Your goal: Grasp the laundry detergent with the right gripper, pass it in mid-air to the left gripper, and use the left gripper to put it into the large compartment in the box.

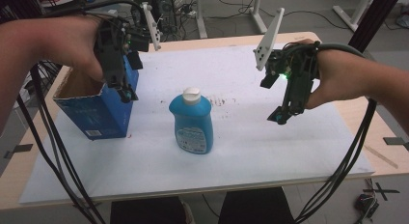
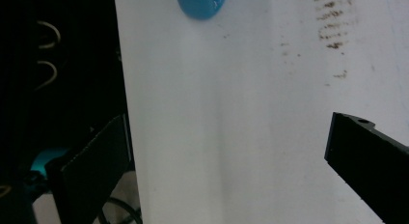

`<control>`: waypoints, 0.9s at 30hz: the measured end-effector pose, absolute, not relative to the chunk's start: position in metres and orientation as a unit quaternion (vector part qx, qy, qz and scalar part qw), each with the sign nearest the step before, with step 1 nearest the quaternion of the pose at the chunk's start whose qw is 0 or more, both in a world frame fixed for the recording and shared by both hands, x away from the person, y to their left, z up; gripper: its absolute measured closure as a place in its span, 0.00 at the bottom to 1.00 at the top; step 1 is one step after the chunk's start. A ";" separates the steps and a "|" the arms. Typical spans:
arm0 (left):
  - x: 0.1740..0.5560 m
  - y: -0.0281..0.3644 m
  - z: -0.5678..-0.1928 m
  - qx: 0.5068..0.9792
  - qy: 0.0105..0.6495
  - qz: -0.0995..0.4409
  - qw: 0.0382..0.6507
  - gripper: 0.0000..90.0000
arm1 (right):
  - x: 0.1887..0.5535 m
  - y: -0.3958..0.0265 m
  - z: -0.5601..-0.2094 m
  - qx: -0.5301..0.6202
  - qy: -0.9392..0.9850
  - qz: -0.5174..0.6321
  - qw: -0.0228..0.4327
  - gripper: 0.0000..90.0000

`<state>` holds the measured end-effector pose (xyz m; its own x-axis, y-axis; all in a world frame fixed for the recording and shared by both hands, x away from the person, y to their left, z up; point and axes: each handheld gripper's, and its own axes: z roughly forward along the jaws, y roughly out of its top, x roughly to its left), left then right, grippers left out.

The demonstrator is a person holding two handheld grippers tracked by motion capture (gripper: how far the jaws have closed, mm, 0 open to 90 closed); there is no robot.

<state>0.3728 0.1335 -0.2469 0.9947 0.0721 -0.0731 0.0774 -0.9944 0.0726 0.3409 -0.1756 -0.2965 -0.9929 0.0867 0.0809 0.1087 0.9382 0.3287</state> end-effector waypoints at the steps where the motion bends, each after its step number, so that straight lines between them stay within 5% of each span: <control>1: 0.373 0.134 -0.246 0.998 0.038 -0.035 0.037 0.02 | 0.340 -0.176 -0.299 -0.048 -0.982 -0.180 0.035 0.01; 27: 0.371 0.130 -0.247 0.998 0.031 -0.035 0.034 0.02 | 0.320 -0.169 -0.353 -0.098 -0.924 -0.366 0.050 0.01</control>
